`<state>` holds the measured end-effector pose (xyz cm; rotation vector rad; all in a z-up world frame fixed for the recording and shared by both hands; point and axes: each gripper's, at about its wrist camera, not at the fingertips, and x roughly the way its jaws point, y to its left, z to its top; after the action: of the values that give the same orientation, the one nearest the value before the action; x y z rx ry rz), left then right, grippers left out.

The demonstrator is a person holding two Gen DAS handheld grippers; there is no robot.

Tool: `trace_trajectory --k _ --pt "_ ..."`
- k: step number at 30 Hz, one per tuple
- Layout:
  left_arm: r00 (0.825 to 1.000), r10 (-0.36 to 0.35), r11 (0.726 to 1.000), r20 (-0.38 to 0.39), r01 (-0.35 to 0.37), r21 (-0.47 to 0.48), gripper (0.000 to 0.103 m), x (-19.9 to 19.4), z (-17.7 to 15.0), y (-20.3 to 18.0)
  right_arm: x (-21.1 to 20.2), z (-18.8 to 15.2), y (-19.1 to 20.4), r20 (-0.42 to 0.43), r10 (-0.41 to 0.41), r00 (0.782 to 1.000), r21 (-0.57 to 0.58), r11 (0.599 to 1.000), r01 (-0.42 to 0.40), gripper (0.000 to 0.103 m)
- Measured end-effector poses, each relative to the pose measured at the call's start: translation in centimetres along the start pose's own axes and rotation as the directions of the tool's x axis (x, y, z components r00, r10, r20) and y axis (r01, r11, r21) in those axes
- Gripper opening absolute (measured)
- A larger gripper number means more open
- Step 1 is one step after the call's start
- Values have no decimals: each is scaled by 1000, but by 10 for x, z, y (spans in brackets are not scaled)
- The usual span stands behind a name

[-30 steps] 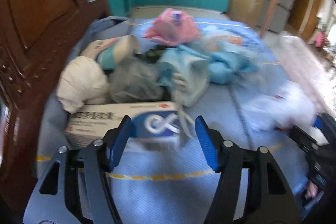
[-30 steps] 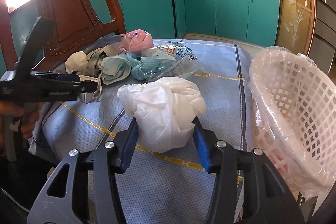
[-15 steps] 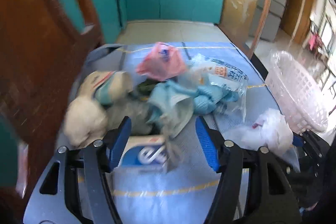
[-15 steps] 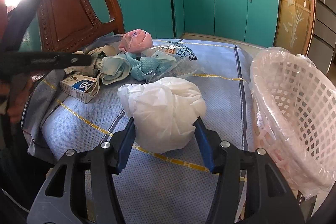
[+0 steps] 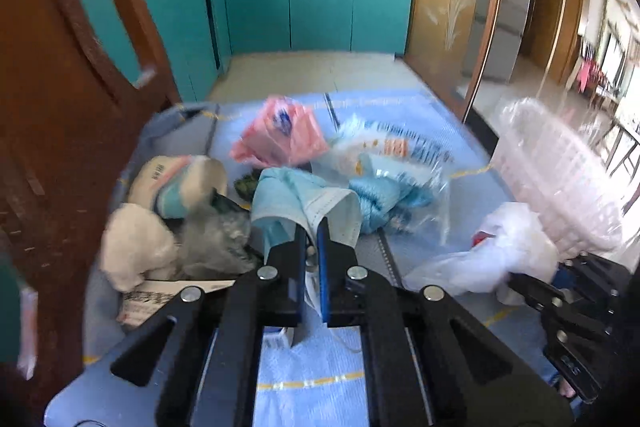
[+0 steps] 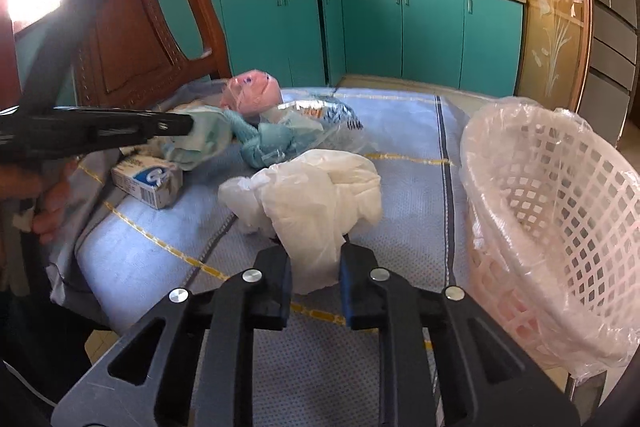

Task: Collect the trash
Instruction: 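Carry the tissue bundle and mask over the wastebasket and release both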

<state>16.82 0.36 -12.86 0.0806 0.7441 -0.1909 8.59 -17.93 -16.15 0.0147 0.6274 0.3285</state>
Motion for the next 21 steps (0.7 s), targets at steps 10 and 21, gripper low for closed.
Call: trace_trajectory --k 10,21 --pt "982 -106 993 157 98 59 6 -77 18 -28 -82 14 -29 261 -152 953 84 987 134 19" --pt "885 -454 877 106 422 232 6 -49 57 -156 -144 2 -103 216 -492 843 192 868 457 19"
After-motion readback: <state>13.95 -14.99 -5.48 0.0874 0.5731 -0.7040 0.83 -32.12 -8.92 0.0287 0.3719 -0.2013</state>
